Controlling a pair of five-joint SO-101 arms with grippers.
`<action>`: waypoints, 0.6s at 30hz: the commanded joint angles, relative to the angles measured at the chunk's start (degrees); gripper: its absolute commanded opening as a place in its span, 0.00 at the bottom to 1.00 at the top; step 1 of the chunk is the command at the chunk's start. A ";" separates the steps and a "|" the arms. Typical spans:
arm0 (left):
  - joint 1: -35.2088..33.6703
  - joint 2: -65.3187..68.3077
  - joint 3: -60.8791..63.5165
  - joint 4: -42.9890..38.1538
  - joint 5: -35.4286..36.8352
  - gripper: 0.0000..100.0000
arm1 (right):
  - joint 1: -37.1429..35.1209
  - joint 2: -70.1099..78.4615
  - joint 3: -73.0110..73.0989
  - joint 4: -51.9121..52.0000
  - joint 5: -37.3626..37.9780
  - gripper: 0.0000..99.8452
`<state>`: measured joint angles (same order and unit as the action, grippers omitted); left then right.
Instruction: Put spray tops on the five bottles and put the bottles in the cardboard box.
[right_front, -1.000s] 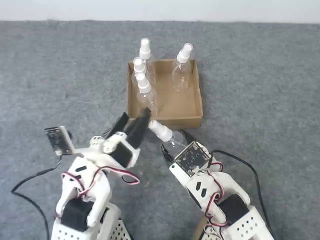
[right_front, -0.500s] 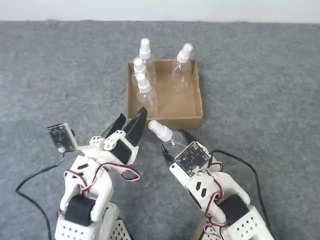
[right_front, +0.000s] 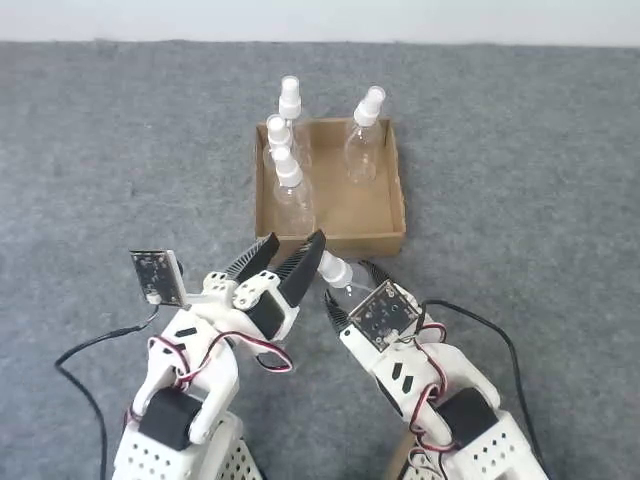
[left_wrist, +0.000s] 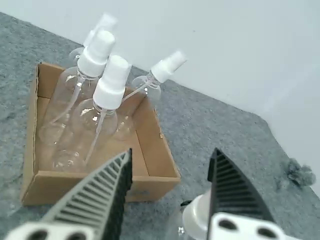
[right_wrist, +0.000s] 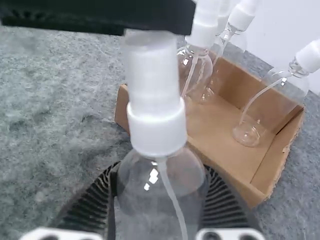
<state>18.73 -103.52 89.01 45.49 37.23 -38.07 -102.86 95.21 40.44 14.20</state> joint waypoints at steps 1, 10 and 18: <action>0.44 -1.14 0.13 -0.35 -0.79 0.22 | -0.75 -1.19 0.97 -0.84 -0.35 0.07; -9.23 -1.14 -3.56 -0.53 2.81 0.22 | -0.75 -1.19 0.97 -0.75 -0.35 0.07; -9.05 -1.05 -2.59 -0.70 2.73 0.22 | -0.31 -1.19 -0.26 -0.22 -0.44 0.07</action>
<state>8.97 -103.52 88.92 46.02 39.60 -38.33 -102.95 95.21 40.35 14.20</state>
